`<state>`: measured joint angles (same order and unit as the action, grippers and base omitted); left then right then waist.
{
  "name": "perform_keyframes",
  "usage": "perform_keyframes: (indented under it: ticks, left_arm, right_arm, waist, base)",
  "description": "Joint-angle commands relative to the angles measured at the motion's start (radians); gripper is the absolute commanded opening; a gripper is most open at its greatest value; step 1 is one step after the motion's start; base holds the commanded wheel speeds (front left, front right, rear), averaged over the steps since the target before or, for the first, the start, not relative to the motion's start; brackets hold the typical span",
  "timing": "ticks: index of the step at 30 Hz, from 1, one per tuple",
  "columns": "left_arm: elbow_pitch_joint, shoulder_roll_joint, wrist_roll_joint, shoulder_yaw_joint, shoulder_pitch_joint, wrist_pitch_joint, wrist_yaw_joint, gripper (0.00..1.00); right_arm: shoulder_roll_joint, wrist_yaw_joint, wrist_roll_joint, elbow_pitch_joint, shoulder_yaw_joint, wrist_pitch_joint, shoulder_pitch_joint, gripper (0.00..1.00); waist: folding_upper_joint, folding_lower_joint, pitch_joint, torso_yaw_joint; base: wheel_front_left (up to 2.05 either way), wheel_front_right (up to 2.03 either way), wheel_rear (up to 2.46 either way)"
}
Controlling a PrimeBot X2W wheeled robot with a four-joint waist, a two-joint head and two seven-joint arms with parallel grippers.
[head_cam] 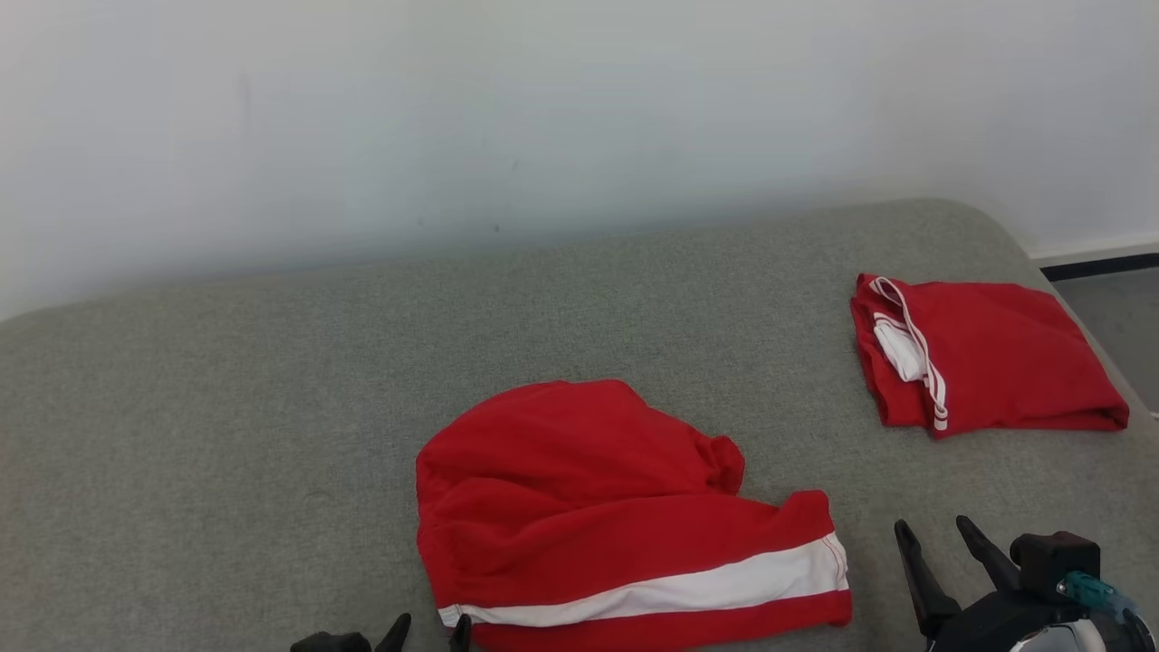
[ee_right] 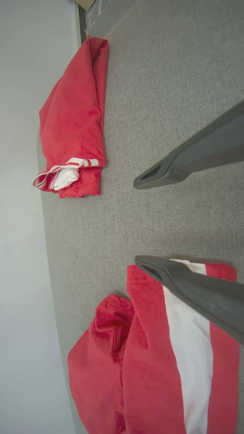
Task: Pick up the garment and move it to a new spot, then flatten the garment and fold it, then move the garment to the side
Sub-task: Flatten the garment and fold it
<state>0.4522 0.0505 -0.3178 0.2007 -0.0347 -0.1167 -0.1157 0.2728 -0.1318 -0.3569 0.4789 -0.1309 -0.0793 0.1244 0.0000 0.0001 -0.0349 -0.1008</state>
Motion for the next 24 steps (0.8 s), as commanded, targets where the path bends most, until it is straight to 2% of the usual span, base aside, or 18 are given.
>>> perform_keyframes:
  ticks: [1,7,8,9,10,19,24]
  left_arm:
    - [0.02,0.001,-0.017,0.008,-0.025,-0.012,-0.005,1.0]
    - [0.094,0.0,-0.035,0.033,-0.073,-0.051,-0.008,1.0]
    - [0.1,0.002,-0.037,0.039,-0.079,-0.054,-0.009,0.97]
    - [0.105,0.004,-0.04,0.046,-0.084,-0.06,-0.01,0.61]
    - [0.108,0.006,-0.045,0.053,-0.088,-0.063,-0.012,0.0]
    - [0.143,0.02,-0.078,0.096,-0.109,-0.089,-0.013,0.0]
    - [0.151,0.023,-0.083,0.107,-0.119,-0.1,-0.013,0.0]
  right_arm:
    - [0.011,0.002,-0.004,0.005,-0.004,0.0,0.011,1.0]
    - [0.009,0.002,-0.027,0.029,-0.04,0.012,0.025,1.0]
    - [0.01,0.002,-0.032,0.031,-0.052,0.015,0.03,1.0]
    - [0.013,0.002,-0.042,0.033,-0.067,0.019,0.035,1.0]
    - [0.016,0.002,-0.055,0.035,-0.081,0.024,0.039,1.0]
    - [0.052,0.002,-0.19,0.061,-0.215,0.114,0.073,1.0]
    - [0.061,0.002,-0.241,0.075,-0.254,0.139,0.095,1.0]
  waist:
    - [0.0,-0.0001,0.02,-0.018]
    - [0.0,-0.0001,0.04,-0.034]
    - [0.0,-0.0001,0.042,-0.035]
    - [0.0,-0.0001,0.043,-0.035]
    - [0.0,-0.0001,0.045,-0.035]
    - [0.0,-0.0001,0.056,-0.02]
    - [0.0,-0.0001,0.063,-0.015]
  base:
    - [0.0,0.0,0.0]
    - [0.0,0.0,0.0]
    - [0.0,0.0,0.0]
    - [0.0,0.0,0.0]
    - [0.0,0.0,0.0]
    - [0.0,0.0,0.0]
    - [0.0,0.0,0.0]
